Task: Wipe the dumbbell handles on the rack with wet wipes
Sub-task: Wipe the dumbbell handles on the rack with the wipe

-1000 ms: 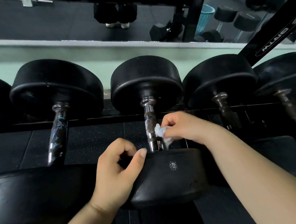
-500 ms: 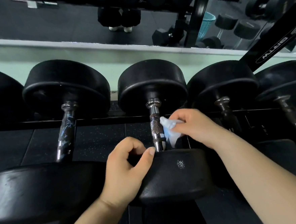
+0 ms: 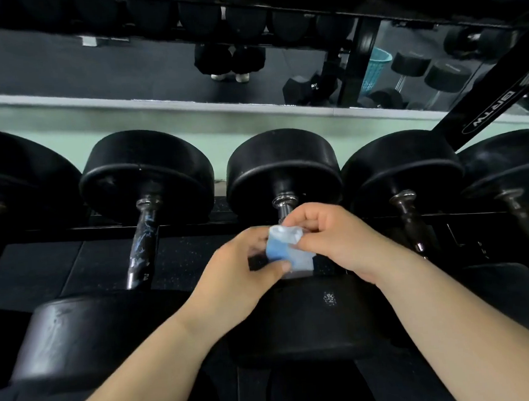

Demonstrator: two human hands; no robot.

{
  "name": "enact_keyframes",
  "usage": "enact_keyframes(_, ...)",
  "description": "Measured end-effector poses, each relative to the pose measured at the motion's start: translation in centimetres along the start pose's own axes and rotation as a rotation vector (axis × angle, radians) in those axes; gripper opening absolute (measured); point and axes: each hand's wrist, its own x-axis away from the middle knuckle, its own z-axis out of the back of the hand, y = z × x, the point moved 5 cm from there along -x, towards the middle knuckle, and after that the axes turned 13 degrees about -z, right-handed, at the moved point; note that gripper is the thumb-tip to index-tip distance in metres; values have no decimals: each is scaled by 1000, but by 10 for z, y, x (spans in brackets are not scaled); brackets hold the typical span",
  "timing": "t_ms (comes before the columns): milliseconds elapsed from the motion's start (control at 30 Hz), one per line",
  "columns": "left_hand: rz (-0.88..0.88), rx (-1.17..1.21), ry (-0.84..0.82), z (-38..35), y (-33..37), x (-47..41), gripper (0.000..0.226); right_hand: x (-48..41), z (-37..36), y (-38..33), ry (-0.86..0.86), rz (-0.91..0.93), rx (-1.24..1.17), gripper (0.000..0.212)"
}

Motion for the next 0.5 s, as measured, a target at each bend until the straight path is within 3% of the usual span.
enact_keyframes(100,52,-170,10,11,2,-17,20,8,9,10,95,-14,61,26)
enact_keyframes(167,109,-304,-21,21,0,-33,9,16,17,23,275,-9,93,29)
enact_keyframes(267,140,-485,-108,32,-2,-55,18,34,21,33,579,76,53,29)
enact_keyframes(400,201,-479,-204,18,-8,-80,16,35,20,35,577,55,57,28)
enact_keyframes(500,282,-397,-181,-1,-22,-80,21,34,20,36,570,34,81,23)
